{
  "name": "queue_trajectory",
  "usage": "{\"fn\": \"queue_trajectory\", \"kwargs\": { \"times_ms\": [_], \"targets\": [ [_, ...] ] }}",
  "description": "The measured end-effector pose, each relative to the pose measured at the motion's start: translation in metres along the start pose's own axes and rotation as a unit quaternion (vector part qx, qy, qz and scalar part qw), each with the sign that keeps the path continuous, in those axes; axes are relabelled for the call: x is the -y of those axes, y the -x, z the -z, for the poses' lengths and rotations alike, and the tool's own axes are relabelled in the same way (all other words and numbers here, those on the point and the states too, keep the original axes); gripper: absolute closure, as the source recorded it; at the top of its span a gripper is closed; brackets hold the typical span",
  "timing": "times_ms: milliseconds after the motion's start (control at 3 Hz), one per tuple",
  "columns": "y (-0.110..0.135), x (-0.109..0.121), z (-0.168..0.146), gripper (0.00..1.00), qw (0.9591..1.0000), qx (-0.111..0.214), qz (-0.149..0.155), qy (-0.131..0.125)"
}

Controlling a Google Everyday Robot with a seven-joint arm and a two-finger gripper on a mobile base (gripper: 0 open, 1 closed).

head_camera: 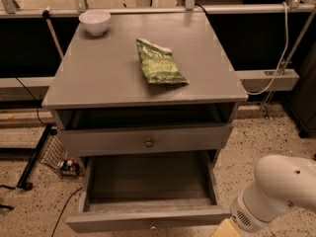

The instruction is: Close middle drawer

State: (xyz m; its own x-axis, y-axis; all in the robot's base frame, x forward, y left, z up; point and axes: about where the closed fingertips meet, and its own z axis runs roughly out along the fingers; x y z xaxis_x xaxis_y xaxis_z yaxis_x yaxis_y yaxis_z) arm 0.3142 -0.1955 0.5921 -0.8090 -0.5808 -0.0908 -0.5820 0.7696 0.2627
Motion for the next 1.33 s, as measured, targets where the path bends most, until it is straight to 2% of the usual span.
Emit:
{"fn": "queue_trajectory", "kwargs": {
  "times_ms": [333, 667, 1000, 1333],
  "targets": [
    [-0.002, -0.013, -0.042, 0.0, 0.9994, 0.013, -0.019, 0.024],
    [-0.002, -0.013, -0.042, 0.0, 0.9994, 0.013, -0.019, 0.024],
    [-0.003, -0.009, -0.05, 0.0, 0.999, 0.012, -0.033, 0.026],
    [-0.003, 0.004, -0.075, 0.0, 0.9975, 0.016, -0.062, 0.03]
  ]
}}
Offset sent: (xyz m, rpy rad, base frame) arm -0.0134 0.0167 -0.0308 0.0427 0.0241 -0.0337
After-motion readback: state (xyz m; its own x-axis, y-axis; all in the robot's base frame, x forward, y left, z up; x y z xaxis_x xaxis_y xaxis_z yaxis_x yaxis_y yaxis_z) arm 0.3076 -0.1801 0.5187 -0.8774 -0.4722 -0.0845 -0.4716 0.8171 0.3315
